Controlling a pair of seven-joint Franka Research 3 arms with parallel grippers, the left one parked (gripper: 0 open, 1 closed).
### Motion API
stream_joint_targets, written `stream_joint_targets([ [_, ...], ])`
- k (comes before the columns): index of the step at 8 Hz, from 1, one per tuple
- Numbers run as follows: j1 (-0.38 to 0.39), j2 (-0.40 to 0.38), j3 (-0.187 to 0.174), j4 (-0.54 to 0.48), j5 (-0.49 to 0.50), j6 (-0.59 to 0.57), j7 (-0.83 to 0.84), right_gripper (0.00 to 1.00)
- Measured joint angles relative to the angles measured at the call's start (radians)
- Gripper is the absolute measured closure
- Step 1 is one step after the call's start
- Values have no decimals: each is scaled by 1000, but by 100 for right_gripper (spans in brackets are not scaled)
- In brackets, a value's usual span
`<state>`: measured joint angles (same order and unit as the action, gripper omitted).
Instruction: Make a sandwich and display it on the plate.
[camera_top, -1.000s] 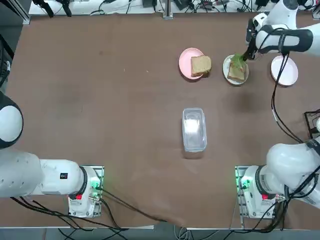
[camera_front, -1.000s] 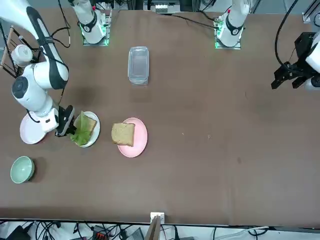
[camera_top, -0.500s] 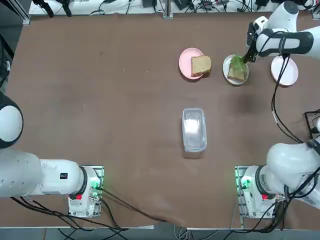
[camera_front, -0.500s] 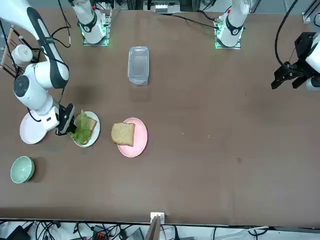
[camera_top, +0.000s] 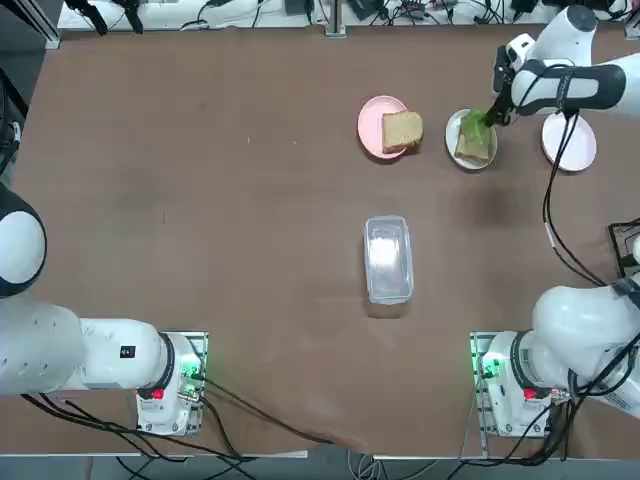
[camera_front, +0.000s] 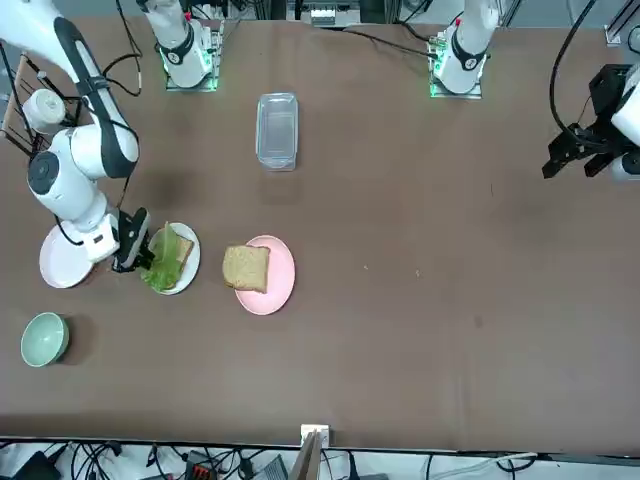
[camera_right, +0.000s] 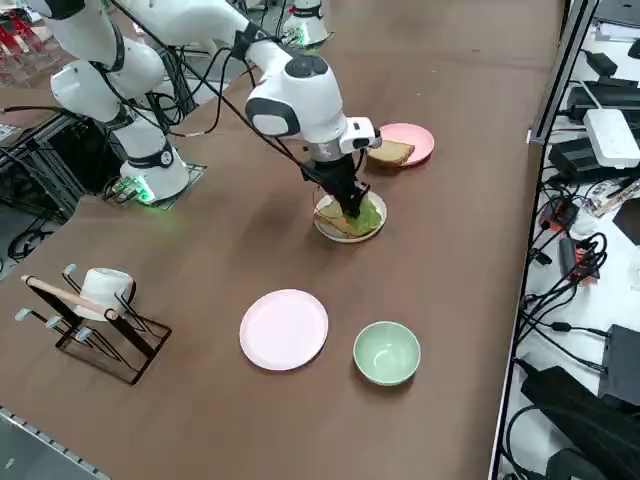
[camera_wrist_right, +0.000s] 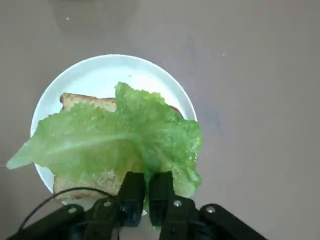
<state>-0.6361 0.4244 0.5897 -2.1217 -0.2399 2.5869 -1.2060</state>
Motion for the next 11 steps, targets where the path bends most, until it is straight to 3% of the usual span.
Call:
stream_joint_targets([
  [2, -1, 4, 0, 0, 0, 0, -35, 70],
  [6, -16, -2, 2, 7, 0, -40, -56, 3],
  [7, -21, -4, 14, 34, 2, -93, -51, 0],
  [9, -22, -10, 75, 189, 24, -312, 55, 0],
  [11, 16, -19, 130, 312, 45, -442, 312, 0],
])
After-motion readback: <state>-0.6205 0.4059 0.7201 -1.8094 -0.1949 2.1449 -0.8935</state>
